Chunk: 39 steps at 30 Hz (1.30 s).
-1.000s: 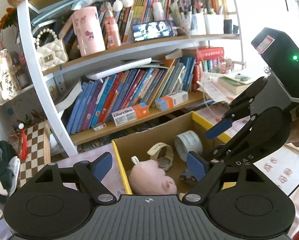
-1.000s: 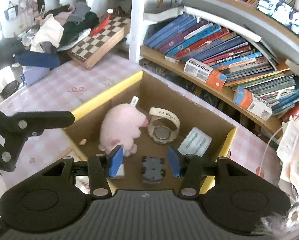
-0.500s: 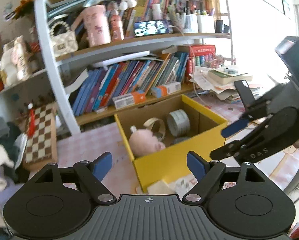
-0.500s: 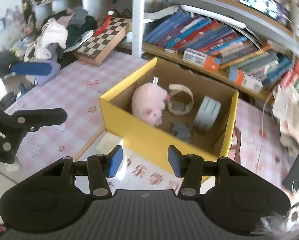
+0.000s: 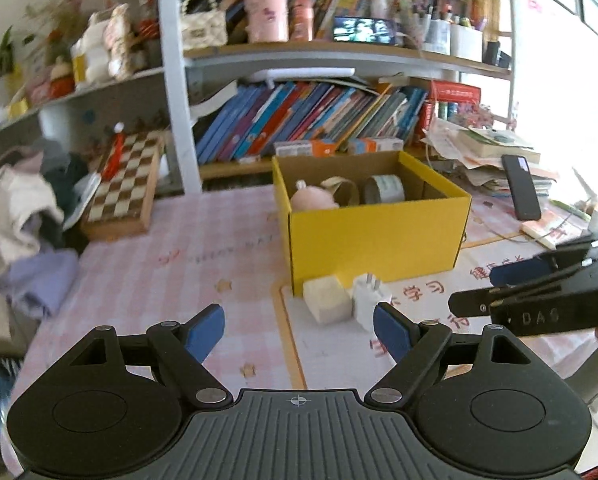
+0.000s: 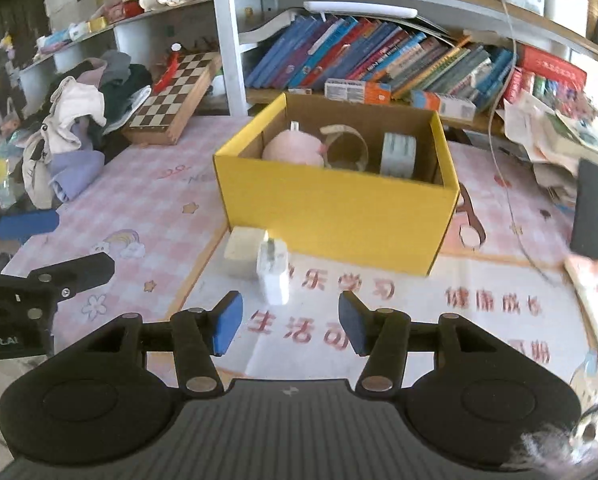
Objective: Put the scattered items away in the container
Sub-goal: 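Withdraw both tools from the box toward the white cube and white plug chargers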
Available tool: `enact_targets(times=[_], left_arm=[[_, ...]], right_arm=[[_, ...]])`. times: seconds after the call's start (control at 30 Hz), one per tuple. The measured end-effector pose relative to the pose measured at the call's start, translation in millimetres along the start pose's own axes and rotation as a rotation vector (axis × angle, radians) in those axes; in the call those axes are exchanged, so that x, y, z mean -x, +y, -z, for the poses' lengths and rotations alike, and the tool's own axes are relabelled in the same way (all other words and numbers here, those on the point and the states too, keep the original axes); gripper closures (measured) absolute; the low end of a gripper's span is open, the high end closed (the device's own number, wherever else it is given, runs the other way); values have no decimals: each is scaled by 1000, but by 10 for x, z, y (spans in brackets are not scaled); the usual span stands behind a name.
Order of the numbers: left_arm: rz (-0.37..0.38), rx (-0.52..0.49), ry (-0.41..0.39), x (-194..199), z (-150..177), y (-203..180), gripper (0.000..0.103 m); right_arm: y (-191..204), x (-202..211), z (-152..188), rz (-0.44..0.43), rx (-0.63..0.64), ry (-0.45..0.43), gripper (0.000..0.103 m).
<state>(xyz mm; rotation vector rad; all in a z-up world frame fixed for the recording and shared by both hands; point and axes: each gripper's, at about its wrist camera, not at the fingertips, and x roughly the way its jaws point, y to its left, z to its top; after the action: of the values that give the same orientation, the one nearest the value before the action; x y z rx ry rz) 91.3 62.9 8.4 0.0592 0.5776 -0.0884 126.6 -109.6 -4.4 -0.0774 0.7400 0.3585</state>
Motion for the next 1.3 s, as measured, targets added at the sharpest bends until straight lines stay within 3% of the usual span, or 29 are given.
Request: enact_targets(times=[0.17,0.37,1.3], left_arm=[[-9,14,7,63,157,-64,19],[9,-36,44,19,253,-162,19],[-4,18,56,-152,241,-41,19]], right_arm=[[118,47,263,45,0,-18,52],[188,0,426,54,4,16,52],[234,-136,317,61,33,17,53]])
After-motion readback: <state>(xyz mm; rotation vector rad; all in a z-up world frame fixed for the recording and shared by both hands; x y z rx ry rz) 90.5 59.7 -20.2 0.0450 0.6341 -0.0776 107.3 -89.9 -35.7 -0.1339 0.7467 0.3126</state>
